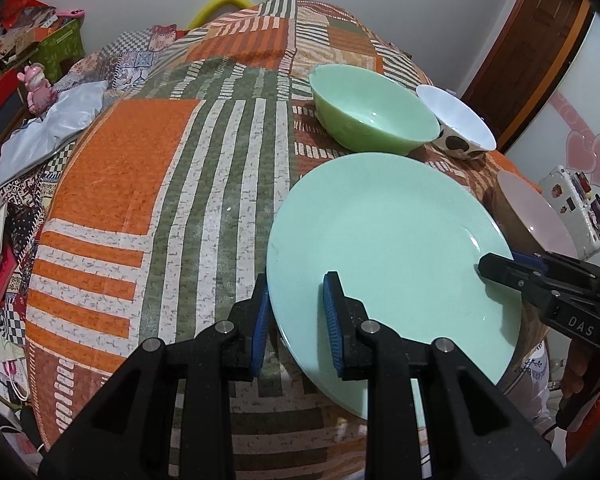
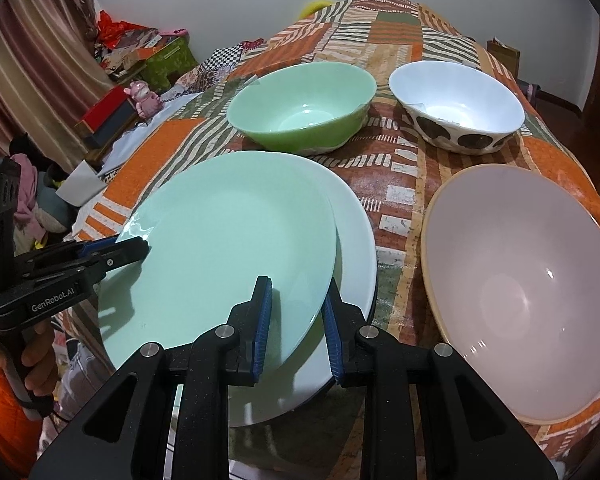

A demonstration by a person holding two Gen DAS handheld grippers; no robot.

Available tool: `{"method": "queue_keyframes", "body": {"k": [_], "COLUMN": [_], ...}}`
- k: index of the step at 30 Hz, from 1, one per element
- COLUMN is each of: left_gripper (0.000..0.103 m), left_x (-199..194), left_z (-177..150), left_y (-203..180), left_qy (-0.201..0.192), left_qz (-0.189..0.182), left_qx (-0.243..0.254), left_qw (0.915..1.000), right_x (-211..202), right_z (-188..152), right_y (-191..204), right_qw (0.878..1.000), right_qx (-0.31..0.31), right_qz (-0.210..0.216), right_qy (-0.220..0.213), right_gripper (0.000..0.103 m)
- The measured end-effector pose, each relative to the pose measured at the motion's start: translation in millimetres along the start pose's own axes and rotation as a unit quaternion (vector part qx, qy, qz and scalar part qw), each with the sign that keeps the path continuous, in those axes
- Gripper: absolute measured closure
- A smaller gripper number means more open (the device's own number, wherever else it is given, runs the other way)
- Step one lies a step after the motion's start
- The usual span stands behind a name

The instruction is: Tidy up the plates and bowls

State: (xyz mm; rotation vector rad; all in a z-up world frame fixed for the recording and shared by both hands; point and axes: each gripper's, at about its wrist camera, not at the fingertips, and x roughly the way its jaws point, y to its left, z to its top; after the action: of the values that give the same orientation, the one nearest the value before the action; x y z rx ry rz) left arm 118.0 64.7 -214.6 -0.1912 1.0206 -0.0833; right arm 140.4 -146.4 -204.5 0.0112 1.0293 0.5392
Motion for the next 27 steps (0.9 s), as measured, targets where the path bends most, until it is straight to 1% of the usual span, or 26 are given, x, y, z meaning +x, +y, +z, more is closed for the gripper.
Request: {"method": "queue_keyframes", "body": {"k": [7, 16, 22, 24, 27], "left_gripper": [0.079, 0.079, 0.079, 0.079, 0.079], "left_x": [4.0, -13.4, -32.6, -38.6, -45.8], "left_z": [1.1, 3.7, 7.8, 10.0, 14.3], "left_y": [-1.8, -5.7, -12.7, -17.6, -27.8], "left_qy": [0.005, -0.019, -0.041, -0.047, -0.055], "left_qz": [-0.006, 0.005, 0.013, 0.012, 0.009], "left_qx": [0.001, 0.015, 0.023, 0.026, 0.032], "left_qw": [1.0000, 0.9997, 0.9988, 0.9985, 0.9980], "right_x": [-4.4, -13.2, -31.8, -40.0, -50.5], "right_z": [-2.1, -1.8, 0.9, 2.7, 4.3], "right_y": [-1.2, -2.9, -7.6, -10.4, -14.2], "right_qw": [1.000, 0.999, 0.999, 0.998, 0.997], "right_qx": [-0.001, 0.002, 0.004, 0.004, 0.008], "right_qz": [-0.007, -0.027, -0.026, -0.026, -0.024], "right_qy": [-0.005, -0.017, -0.043, -0.054, -0.068], "right_gripper": [0.082, 0.081, 0.081, 0.079, 0.068]}}
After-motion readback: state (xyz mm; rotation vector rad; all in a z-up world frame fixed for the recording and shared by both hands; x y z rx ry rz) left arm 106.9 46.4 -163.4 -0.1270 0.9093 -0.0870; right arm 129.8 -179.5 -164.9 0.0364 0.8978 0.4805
